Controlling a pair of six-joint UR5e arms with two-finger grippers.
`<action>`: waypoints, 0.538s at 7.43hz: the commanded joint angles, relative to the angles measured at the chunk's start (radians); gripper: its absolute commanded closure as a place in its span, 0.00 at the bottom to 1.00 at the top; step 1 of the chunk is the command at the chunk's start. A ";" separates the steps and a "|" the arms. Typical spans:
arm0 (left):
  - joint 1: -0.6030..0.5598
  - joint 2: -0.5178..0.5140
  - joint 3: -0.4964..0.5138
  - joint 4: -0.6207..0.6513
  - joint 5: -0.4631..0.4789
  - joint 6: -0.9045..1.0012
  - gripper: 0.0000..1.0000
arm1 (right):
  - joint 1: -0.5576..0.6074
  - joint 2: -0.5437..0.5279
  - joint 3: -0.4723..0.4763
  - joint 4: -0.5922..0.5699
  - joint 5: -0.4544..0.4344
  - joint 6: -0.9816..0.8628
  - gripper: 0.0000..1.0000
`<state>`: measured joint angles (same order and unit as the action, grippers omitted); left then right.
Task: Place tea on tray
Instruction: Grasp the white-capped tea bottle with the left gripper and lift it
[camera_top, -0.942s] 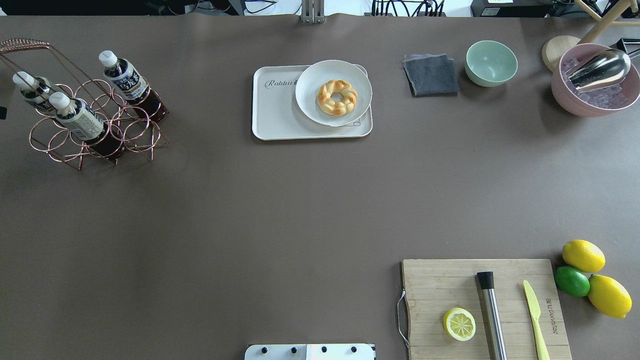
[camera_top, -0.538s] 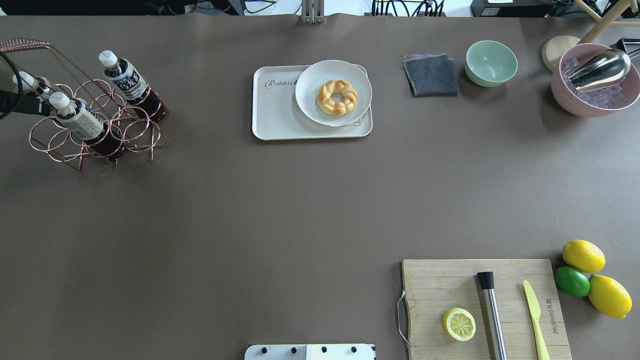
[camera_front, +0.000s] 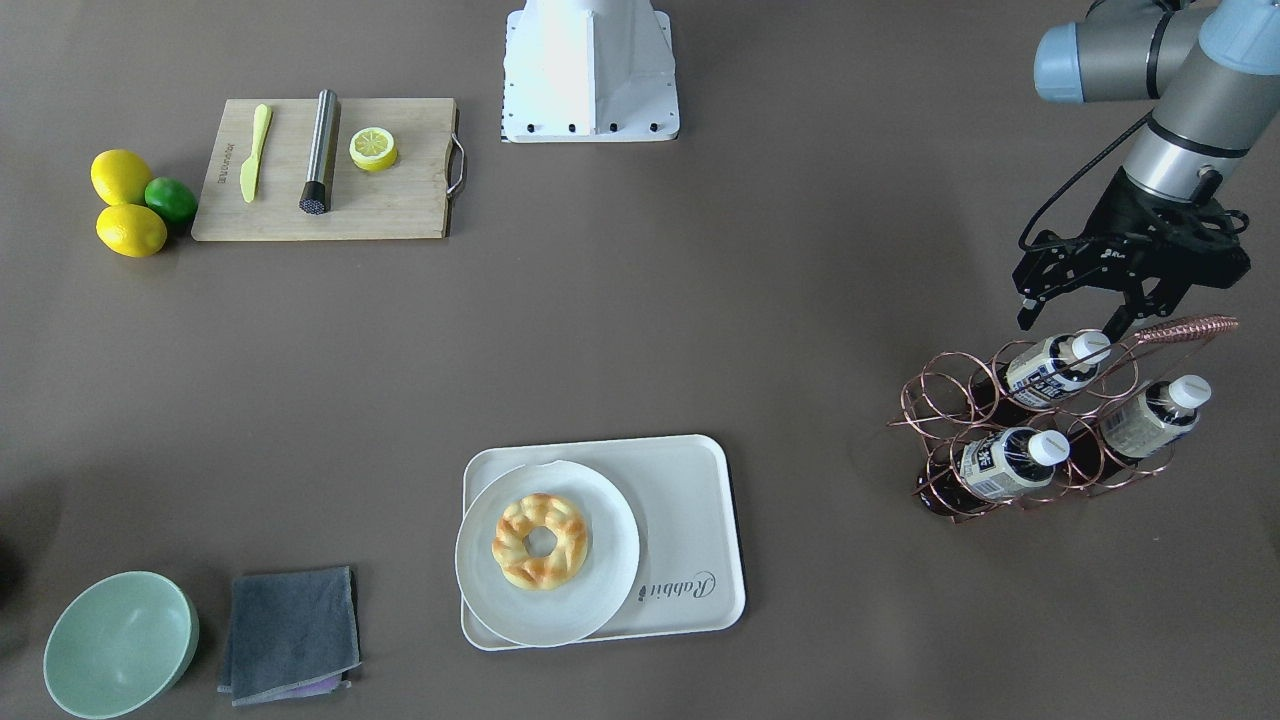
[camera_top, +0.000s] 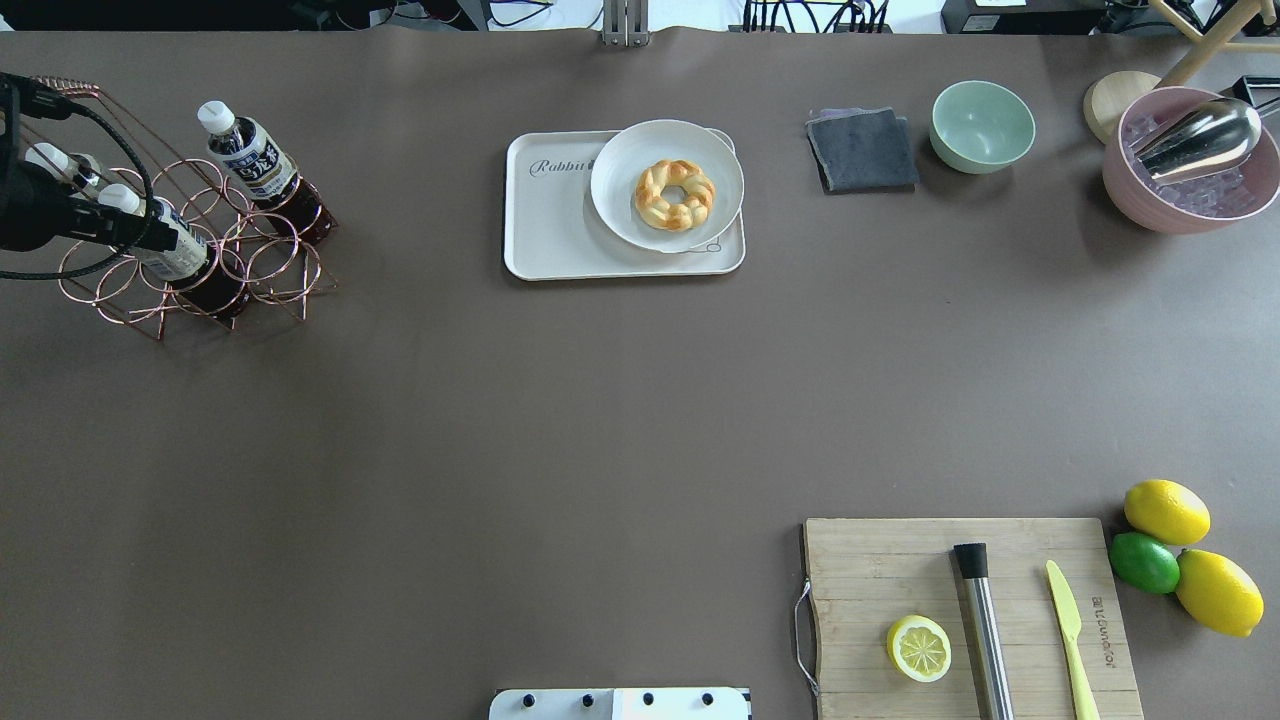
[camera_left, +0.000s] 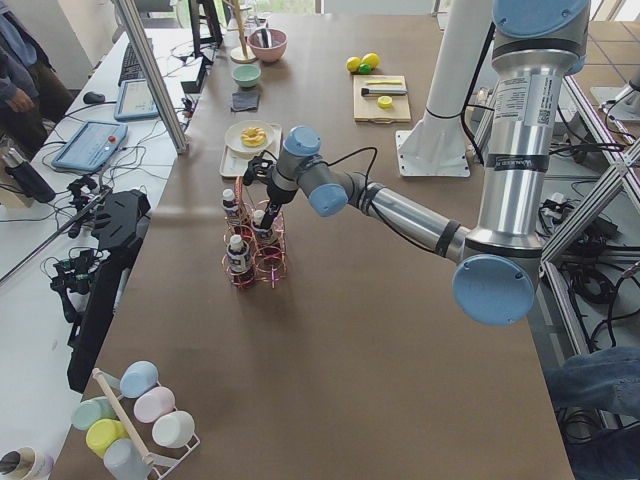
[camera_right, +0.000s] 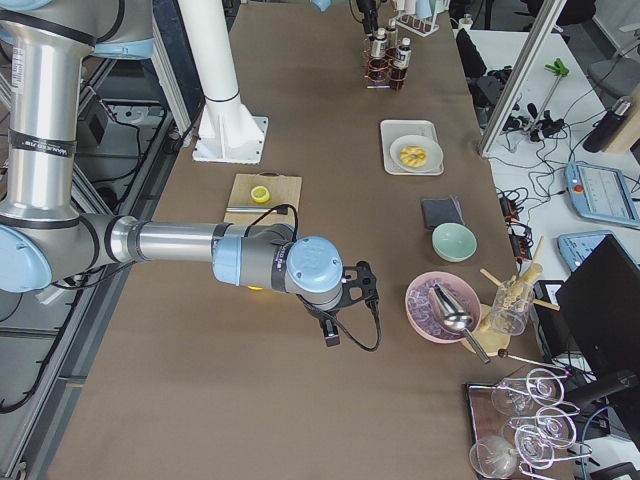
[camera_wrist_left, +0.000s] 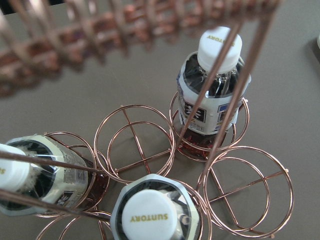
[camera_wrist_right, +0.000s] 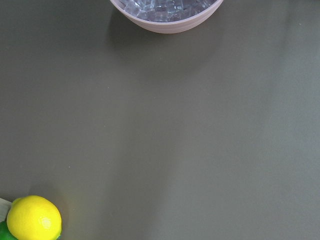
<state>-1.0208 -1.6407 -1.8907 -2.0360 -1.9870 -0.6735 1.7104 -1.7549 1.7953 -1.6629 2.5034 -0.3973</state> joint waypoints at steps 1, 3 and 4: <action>-0.013 -0.007 0.004 0.000 -0.006 0.005 0.08 | 0.000 0.000 0.001 0.000 0.008 0.000 0.00; -0.042 -0.011 0.005 0.003 -0.010 0.005 0.09 | 0.000 0.000 0.001 0.000 0.017 0.000 0.00; -0.056 -0.013 0.009 0.000 -0.009 0.005 0.09 | 0.000 0.000 0.001 0.000 0.018 0.000 0.00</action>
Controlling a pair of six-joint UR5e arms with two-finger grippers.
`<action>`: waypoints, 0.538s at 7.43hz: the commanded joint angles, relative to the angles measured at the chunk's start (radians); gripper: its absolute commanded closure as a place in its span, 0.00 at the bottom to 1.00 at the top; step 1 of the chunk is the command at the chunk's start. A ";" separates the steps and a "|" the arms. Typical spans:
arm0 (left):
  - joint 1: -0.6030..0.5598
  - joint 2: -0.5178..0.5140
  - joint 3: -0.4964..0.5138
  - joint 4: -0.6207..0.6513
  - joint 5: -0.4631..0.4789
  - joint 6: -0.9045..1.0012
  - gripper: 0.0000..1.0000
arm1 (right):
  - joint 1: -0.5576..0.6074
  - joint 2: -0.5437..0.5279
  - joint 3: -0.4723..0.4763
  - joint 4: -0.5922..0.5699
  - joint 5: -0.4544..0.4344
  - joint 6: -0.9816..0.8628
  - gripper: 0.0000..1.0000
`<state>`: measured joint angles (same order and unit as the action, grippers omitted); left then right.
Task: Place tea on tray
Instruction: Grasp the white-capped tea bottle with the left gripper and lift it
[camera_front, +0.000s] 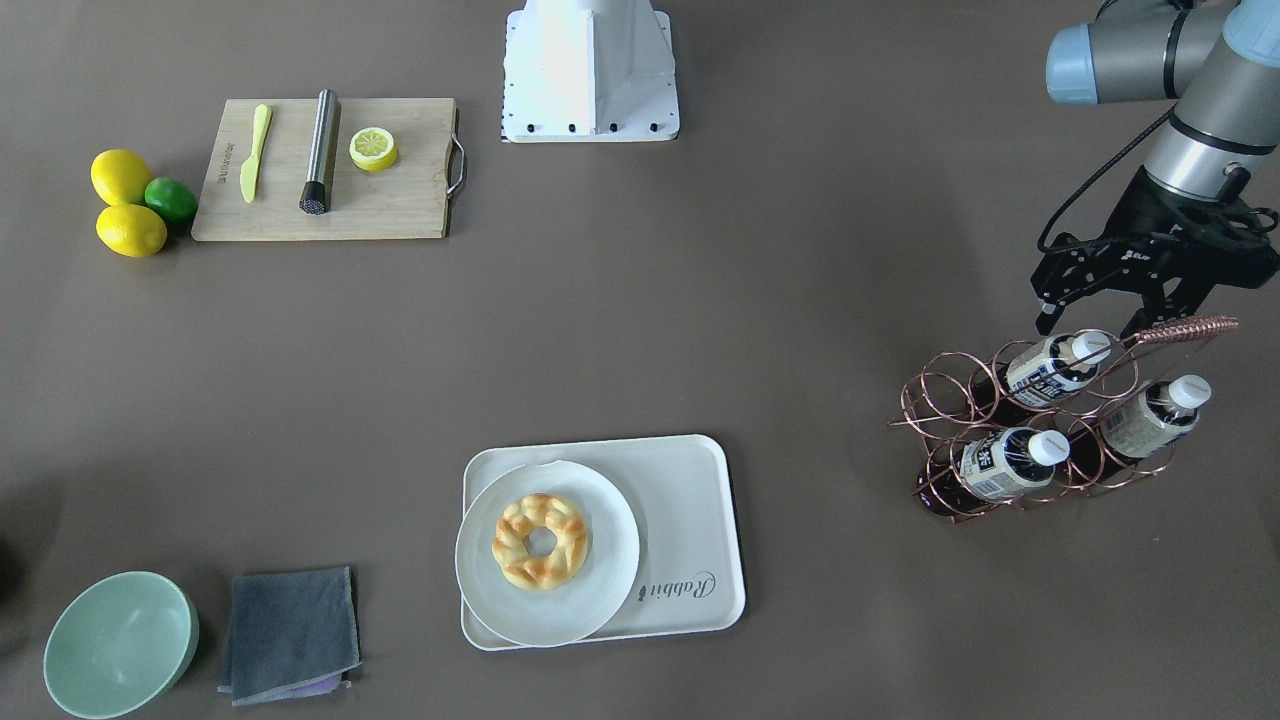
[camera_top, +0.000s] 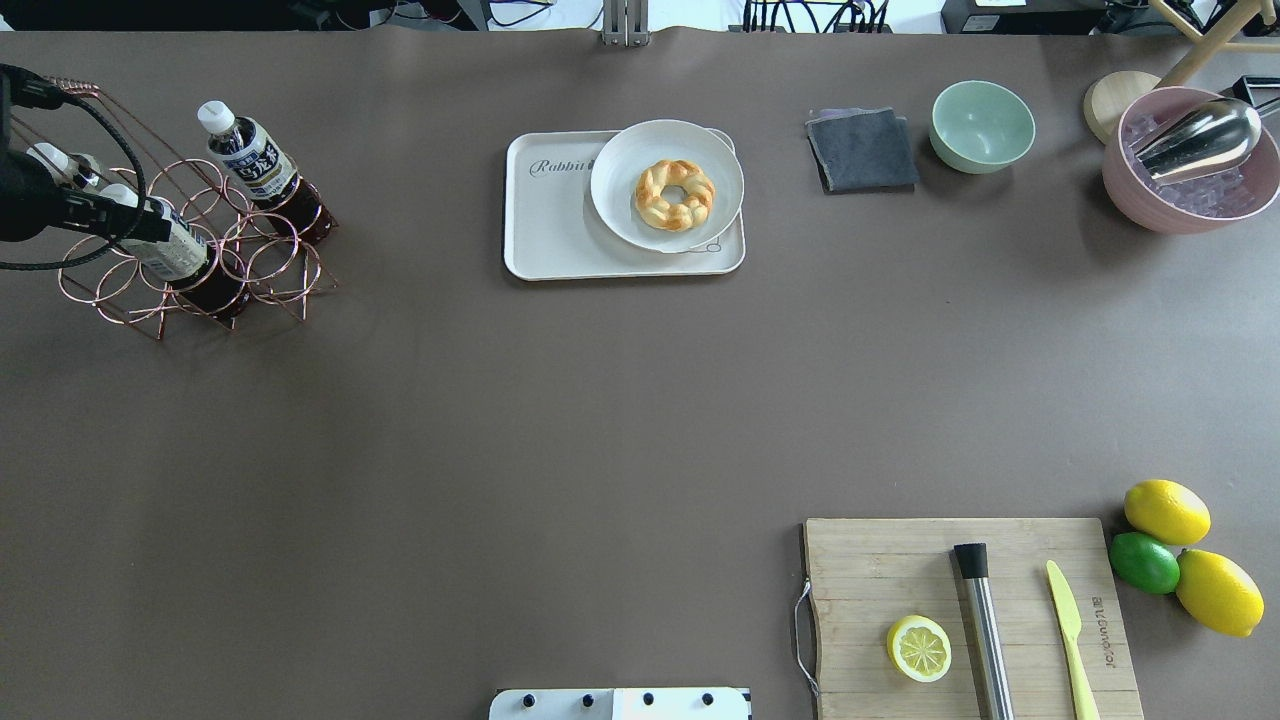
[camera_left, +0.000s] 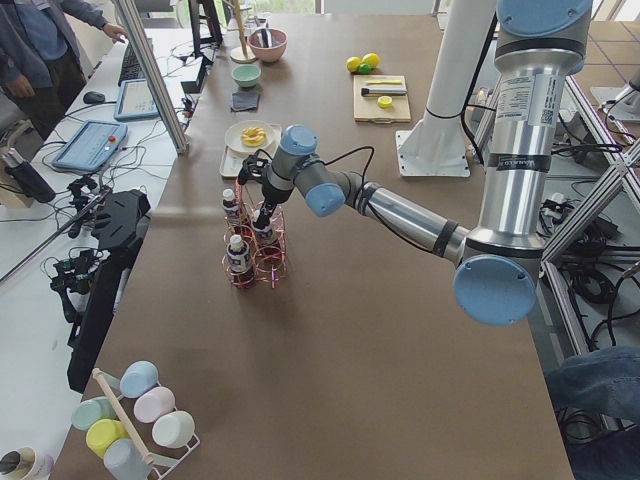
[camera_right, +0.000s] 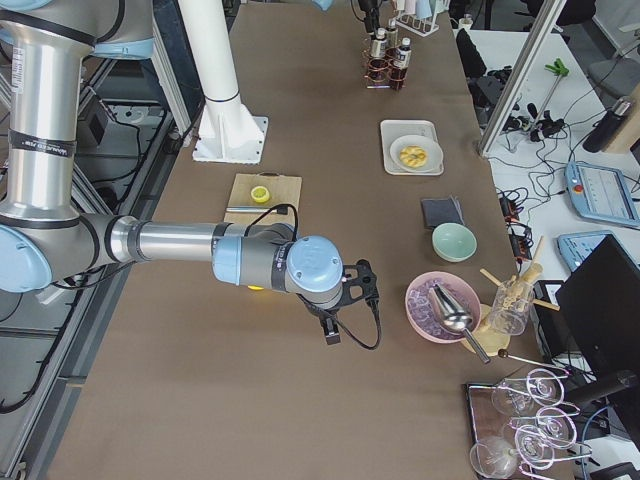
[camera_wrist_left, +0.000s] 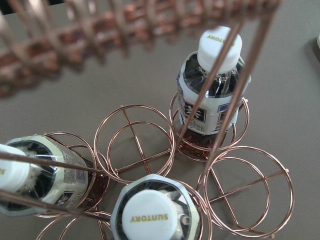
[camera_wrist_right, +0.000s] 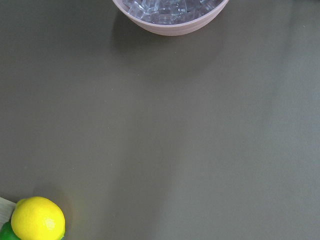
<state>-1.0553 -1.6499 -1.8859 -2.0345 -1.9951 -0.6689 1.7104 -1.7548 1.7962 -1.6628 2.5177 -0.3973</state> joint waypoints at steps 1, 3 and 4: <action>-0.018 -0.007 0.005 0.000 0.002 -0.015 0.11 | 0.000 -0.005 0.000 0.000 0.006 -0.002 0.00; -0.015 -0.050 0.037 0.004 0.004 -0.026 0.15 | 0.000 -0.009 -0.001 0.000 0.006 -0.003 0.00; -0.015 -0.054 0.042 0.002 0.004 -0.026 0.18 | 0.000 -0.009 -0.001 0.000 0.007 -0.003 0.00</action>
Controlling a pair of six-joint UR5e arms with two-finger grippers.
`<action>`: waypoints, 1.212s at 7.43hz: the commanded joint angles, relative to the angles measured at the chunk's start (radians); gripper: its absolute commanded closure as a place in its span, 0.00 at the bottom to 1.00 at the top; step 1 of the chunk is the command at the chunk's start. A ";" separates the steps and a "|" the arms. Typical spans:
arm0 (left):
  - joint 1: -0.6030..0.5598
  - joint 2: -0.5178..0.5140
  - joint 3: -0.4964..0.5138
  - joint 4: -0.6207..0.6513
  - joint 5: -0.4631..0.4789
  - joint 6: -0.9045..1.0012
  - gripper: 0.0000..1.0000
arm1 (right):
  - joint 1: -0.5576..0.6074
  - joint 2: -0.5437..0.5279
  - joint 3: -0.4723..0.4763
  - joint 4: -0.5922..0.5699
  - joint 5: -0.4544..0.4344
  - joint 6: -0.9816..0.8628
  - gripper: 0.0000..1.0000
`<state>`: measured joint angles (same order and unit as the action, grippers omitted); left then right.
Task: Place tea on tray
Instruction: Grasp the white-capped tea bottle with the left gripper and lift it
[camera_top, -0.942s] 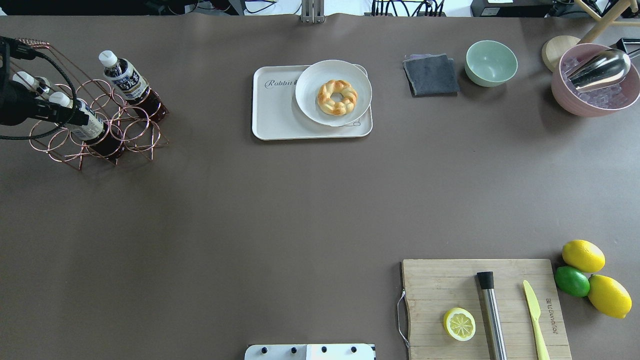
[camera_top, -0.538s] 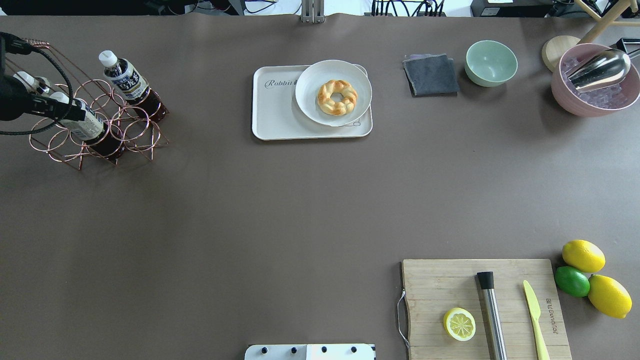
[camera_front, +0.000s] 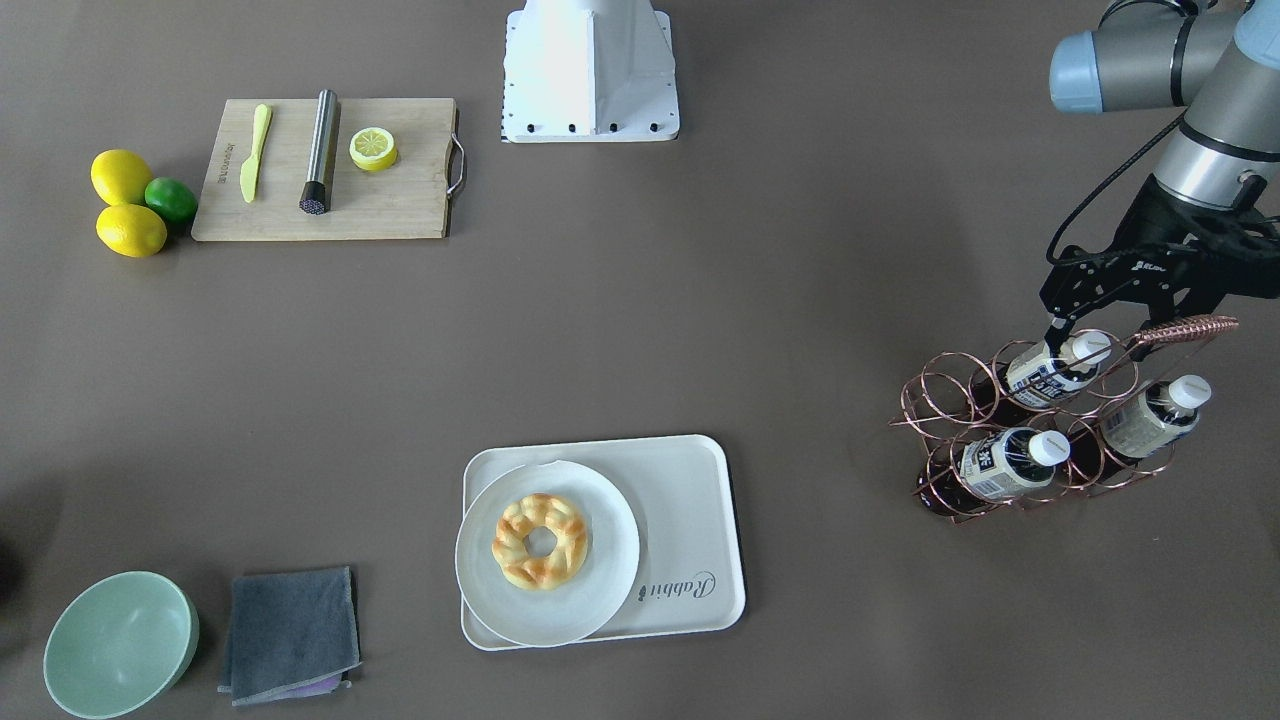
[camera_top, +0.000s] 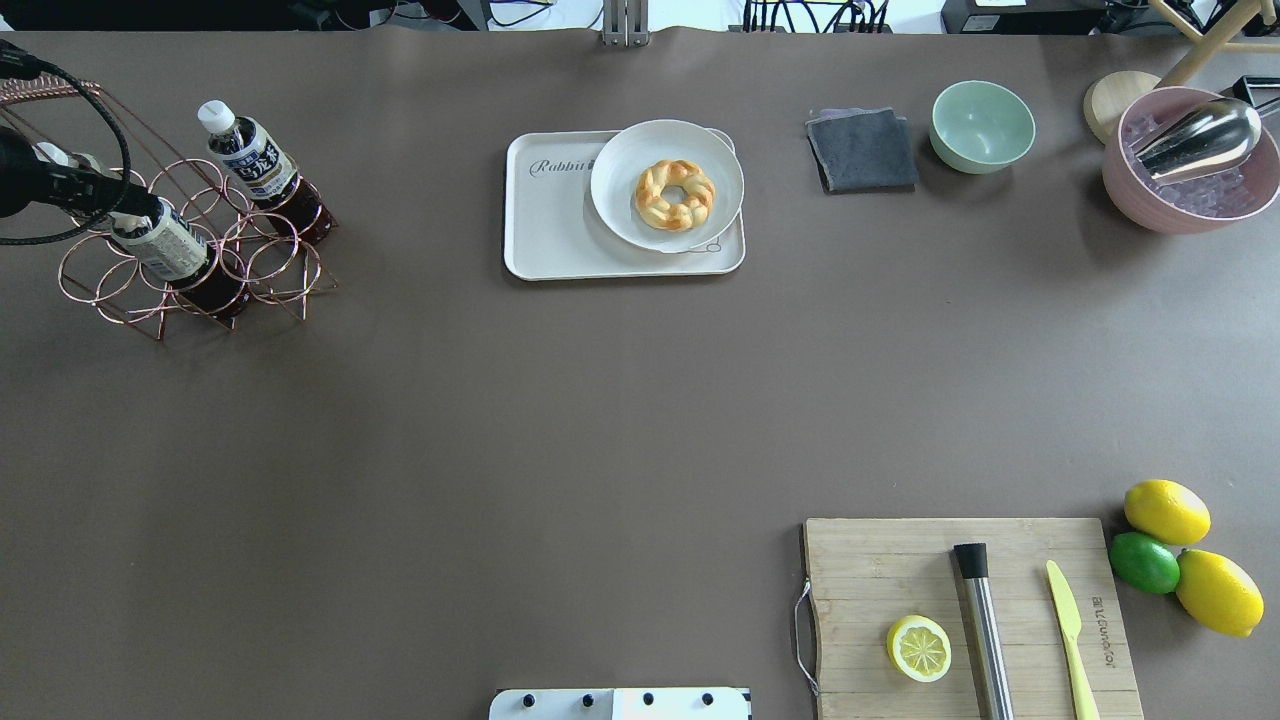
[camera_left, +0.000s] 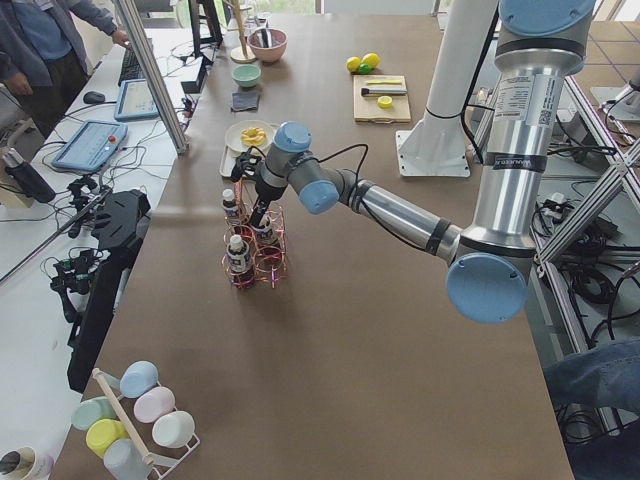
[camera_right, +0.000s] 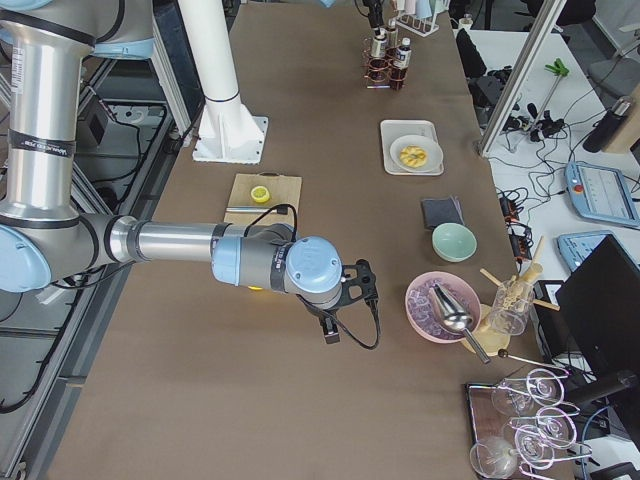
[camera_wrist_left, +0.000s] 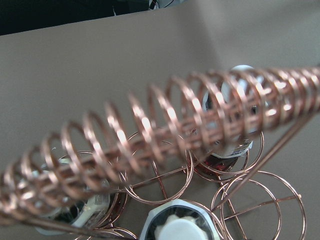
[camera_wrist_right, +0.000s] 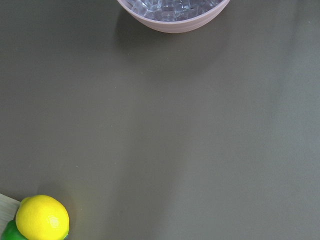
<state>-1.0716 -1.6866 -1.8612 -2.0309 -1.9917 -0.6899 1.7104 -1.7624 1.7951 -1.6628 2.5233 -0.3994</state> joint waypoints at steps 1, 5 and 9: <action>0.001 -0.018 0.028 -0.006 0.001 -0.004 0.23 | 0.000 -0.003 0.000 0.000 0.000 -0.001 0.00; -0.005 -0.004 0.016 -0.005 -0.006 -0.003 0.44 | 0.000 -0.005 0.001 0.000 0.017 0.001 0.00; -0.005 0.004 0.004 0.001 -0.006 -0.022 0.98 | 0.000 -0.005 0.001 -0.002 0.020 0.002 0.00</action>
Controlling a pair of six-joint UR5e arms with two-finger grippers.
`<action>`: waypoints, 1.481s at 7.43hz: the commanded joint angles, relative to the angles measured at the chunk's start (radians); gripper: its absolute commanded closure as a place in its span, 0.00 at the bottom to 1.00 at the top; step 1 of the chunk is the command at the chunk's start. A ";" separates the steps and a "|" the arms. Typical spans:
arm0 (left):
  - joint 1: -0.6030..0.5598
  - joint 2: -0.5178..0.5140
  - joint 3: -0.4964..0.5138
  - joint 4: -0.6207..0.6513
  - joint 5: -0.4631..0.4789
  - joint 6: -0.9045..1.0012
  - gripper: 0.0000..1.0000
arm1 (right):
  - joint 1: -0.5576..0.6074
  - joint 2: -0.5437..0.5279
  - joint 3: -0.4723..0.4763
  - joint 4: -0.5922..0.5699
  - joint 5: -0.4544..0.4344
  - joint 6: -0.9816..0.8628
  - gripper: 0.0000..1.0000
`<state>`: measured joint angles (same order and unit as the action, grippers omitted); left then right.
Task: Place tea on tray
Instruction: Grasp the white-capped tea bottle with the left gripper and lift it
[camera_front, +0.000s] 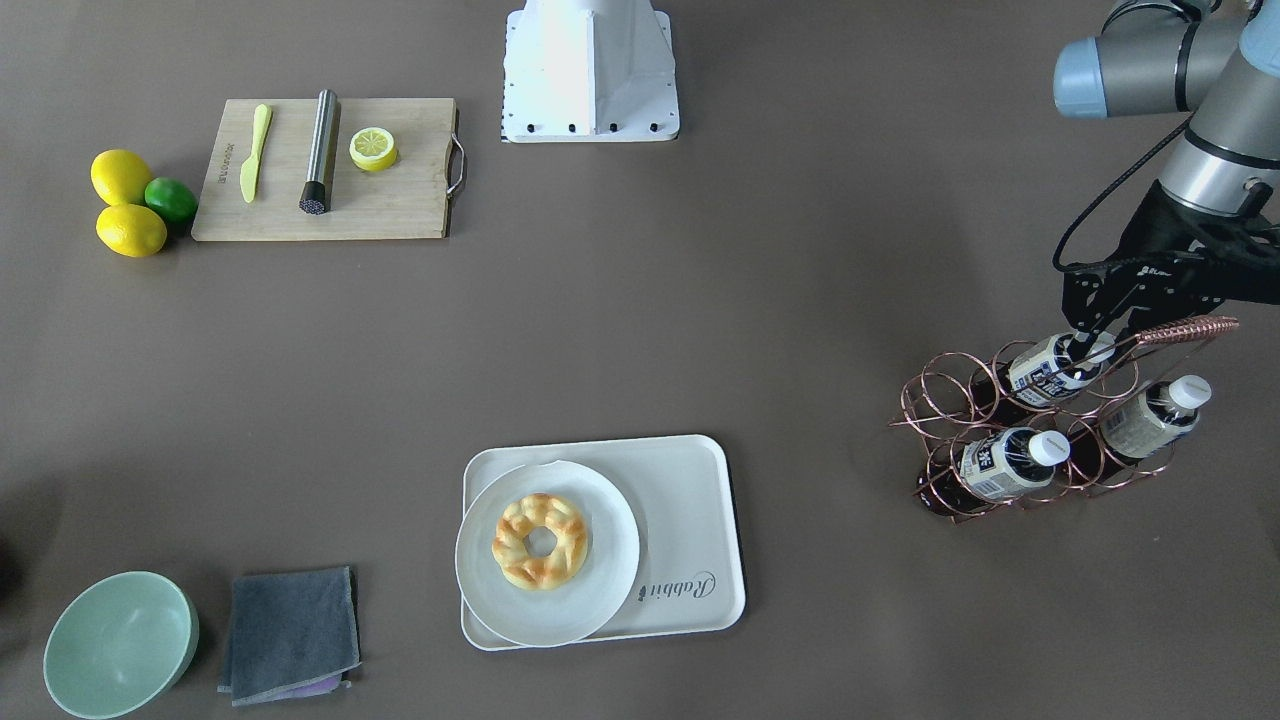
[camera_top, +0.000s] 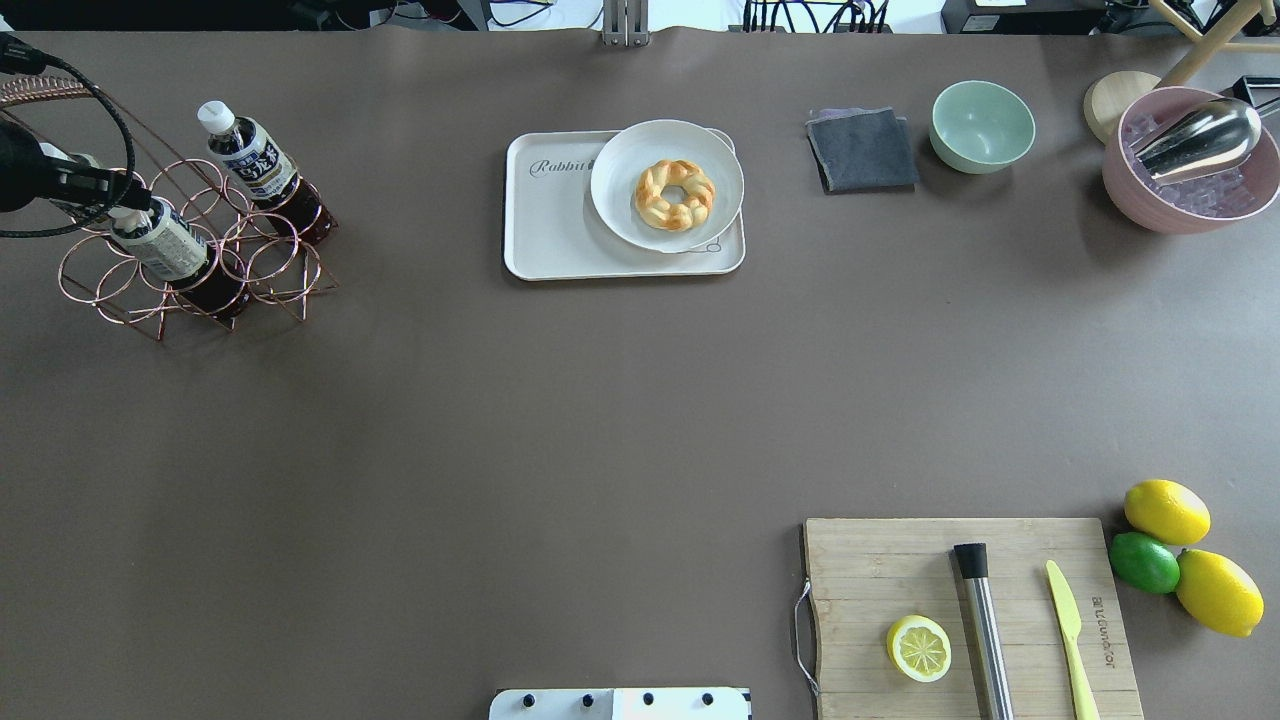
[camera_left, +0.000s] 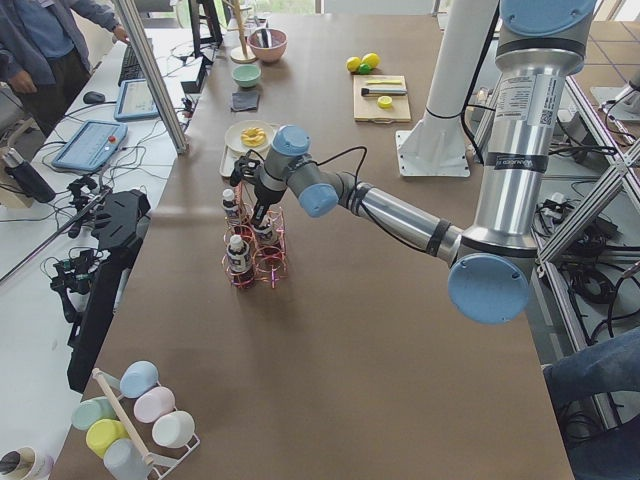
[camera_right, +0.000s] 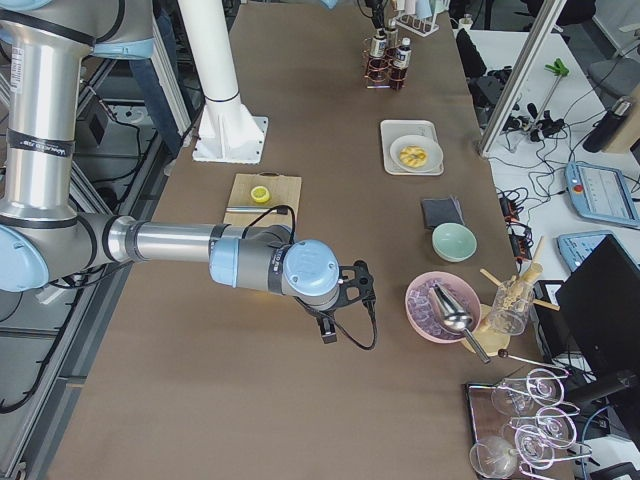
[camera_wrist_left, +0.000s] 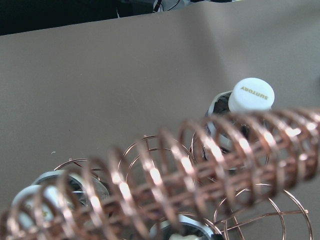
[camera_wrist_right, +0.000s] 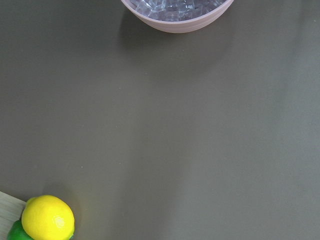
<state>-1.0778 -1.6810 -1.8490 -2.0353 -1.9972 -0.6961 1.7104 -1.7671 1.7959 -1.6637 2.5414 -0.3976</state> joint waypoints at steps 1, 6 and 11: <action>-0.001 -0.002 -0.012 0.007 -0.002 -0.016 1.00 | 0.002 0.000 0.000 -0.001 0.002 0.000 0.00; -0.226 -0.011 -0.162 0.096 -0.245 0.009 1.00 | 0.002 -0.006 0.000 0.001 0.010 -0.001 0.00; -0.223 0.071 -0.441 0.356 -0.288 0.009 1.00 | 0.002 -0.008 0.054 -0.005 0.013 0.002 0.00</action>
<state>-1.3235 -1.5898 -2.1999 -1.8168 -2.2831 -0.6701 1.7119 -1.7747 1.8335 -1.6664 2.5539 -0.3961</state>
